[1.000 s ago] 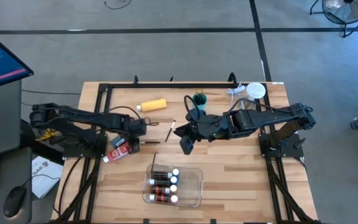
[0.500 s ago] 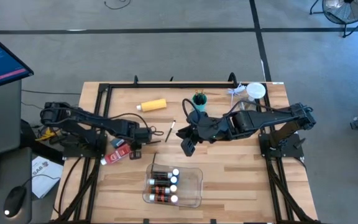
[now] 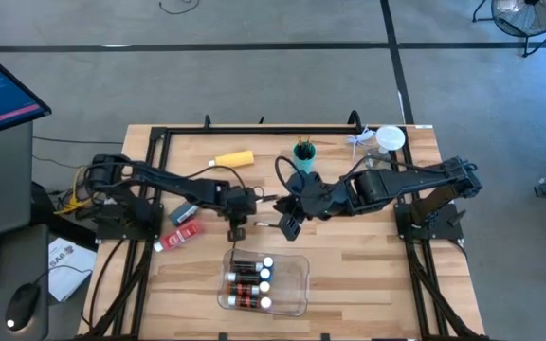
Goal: Pick & Place Paint Supplies
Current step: Adjust the paint brushes on the table
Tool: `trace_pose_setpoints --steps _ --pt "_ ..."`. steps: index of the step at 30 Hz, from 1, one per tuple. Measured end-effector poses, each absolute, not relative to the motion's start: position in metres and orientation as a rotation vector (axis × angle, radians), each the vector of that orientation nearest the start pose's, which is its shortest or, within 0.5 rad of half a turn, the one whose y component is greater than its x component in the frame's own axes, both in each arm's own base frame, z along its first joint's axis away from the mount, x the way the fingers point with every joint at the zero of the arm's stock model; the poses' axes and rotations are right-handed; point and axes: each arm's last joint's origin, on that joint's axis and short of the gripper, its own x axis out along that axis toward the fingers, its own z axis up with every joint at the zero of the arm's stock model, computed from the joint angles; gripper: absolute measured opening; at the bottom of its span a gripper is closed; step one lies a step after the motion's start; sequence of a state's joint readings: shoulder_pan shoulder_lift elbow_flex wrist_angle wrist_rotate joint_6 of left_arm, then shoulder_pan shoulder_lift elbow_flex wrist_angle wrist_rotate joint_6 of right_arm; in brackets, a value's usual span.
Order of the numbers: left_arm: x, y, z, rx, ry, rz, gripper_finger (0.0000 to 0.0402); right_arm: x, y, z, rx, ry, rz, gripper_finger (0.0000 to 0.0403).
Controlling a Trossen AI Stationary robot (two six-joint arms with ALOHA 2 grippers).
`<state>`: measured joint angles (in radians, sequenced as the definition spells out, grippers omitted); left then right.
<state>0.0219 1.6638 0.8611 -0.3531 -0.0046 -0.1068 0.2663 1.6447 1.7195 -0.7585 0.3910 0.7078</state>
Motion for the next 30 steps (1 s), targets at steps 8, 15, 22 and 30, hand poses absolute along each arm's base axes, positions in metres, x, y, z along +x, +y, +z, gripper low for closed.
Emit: trace_pose_setpoints --steps 8,15,22,30 --pt "0.302 0.004 0.173 -0.188 1.053 0.114 0.0006 0.335 0.081 0.390 0.454 0.574 -0.339 0.0062" --pt "0.288 -0.013 0.199 -0.300 1.012 0.110 0.0007 0.328 0.071 0.399 0.461 0.556 -0.354 0.0062" --pt "0.280 -0.041 0.210 -0.440 1.017 0.034 0.0005 0.324 0.063 0.399 0.455 0.579 -0.384 0.0062" --pt "0.274 -0.060 0.190 -0.498 1.132 0.038 0.0002 0.326 0.057 0.399 0.440 0.576 -0.391 0.0062"
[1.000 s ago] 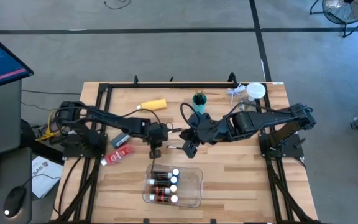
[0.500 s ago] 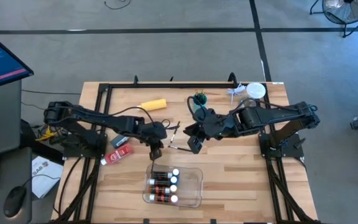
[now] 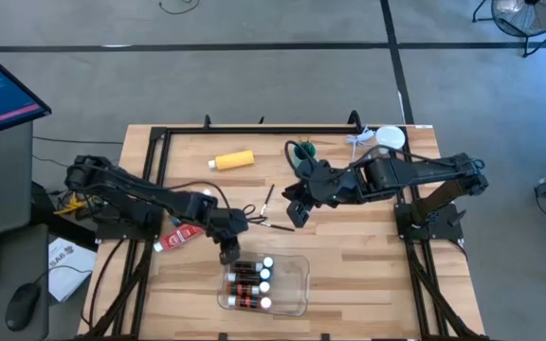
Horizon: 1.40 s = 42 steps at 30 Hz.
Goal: Pick & Place Paint Supplies
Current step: Adjust the paint brushes on the table
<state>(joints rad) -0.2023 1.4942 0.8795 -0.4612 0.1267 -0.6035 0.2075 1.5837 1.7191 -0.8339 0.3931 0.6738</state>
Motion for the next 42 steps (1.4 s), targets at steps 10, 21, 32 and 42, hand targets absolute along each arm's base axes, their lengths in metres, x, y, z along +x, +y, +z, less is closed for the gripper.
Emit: trace_pose_setpoints --steps 10,21,32,42 --pt "0.259 -0.042 0.160 -0.625 1.219 0.185 0.0022 0.326 0.055 0.399 0.440 0.572 -0.397 0.0062" --pt "0.270 -0.023 0.160 -0.775 1.142 0.154 0.0009 0.326 0.054 0.399 0.440 0.572 -0.398 0.0062" --pt "0.275 -0.027 0.135 -0.780 1.259 0.068 0.0002 0.326 0.054 0.399 0.439 0.577 -0.399 0.0062" --pt "0.261 -0.022 0.119 -0.786 1.287 0.070 0.0002 0.326 0.055 0.399 0.439 0.579 -0.398 0.0062"
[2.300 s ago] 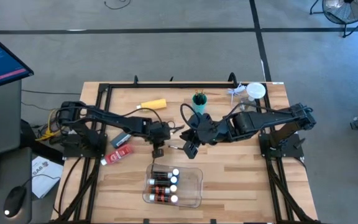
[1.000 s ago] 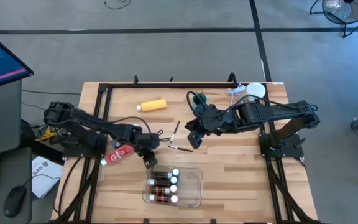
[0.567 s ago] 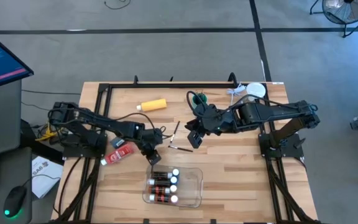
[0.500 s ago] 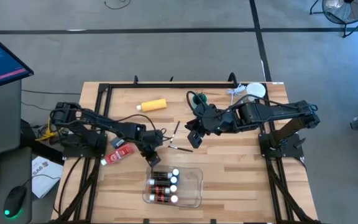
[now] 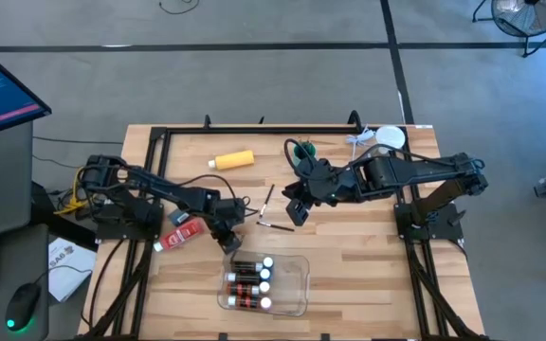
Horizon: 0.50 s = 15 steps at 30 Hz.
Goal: Pick & Place Paint Supplies
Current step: Adjust the paint brushes on the table
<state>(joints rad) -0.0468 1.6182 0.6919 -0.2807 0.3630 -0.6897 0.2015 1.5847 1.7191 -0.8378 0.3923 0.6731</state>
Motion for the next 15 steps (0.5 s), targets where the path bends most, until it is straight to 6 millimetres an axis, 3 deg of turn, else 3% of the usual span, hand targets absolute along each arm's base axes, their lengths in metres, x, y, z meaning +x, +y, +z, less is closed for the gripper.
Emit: trace_pose_setpoints --steps 7,15 --pt "0.252 -0.017 0.108 -0.822 1.262 0.050 0.0002 0.326 0.055 0.399 0.440 0.579 -0.398 0.0062" --pt "0.256 0.003 0.114 -0.828 1.157 0.068 0.0001 0.326 0.055 0.399 0.448 0.577 -0.400 0.0062"
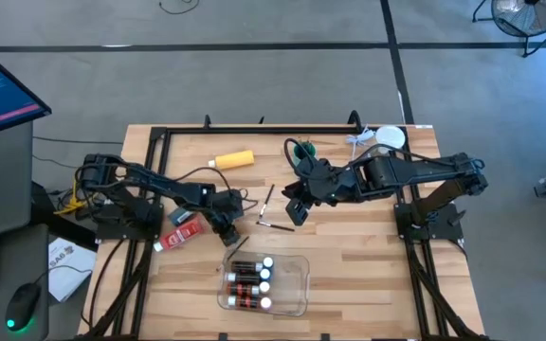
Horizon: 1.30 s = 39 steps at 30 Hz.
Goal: Pick & Place Paint Supplies
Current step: Adjust the paint brushes on the table
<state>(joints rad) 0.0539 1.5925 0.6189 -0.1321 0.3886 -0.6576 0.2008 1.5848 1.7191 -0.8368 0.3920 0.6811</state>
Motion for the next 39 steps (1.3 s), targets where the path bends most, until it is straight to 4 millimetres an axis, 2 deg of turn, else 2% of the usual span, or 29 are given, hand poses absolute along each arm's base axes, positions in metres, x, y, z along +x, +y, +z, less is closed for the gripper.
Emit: trace_pose_setpoints --steps 5,9,16,24,33,39 --pt "0.246 -0.006 0.140 -0.721 1.102 0.113 0.0001 0.326 0.055 0.399 0.448 0.579 -0.398 0.0062" --pt "0.231 -0.013 0.153 -0.748 1.123 0.093 0.0001 0.326 0.055 0.399 0.448 0.579 -0.398 0.0062" --pt "0.202 -0.035 0.151 -0.866 1.167 0.002 0.0001 0.327 0.053 0.399 0.453 0.573 -0.404 0.0062" --pt "0.198 -0.062 0.153 -0.891 1.129 -0.067 0.0001 0.328 0.051 0.400 0.458 0.562 -0.407 0.0062" --pt "0.203 -0.071 0.150 -0.888 1.105 -0.076 0.0001 0.329 0.051 0.401 0.466 0.540 -0.401 0.0062" --pt "0.210 -0.080 0.137 -0.901 1.132 -0.102 0.0001 0.330 0.051 0.403 0.474 0.520 -0.393 0.0062"
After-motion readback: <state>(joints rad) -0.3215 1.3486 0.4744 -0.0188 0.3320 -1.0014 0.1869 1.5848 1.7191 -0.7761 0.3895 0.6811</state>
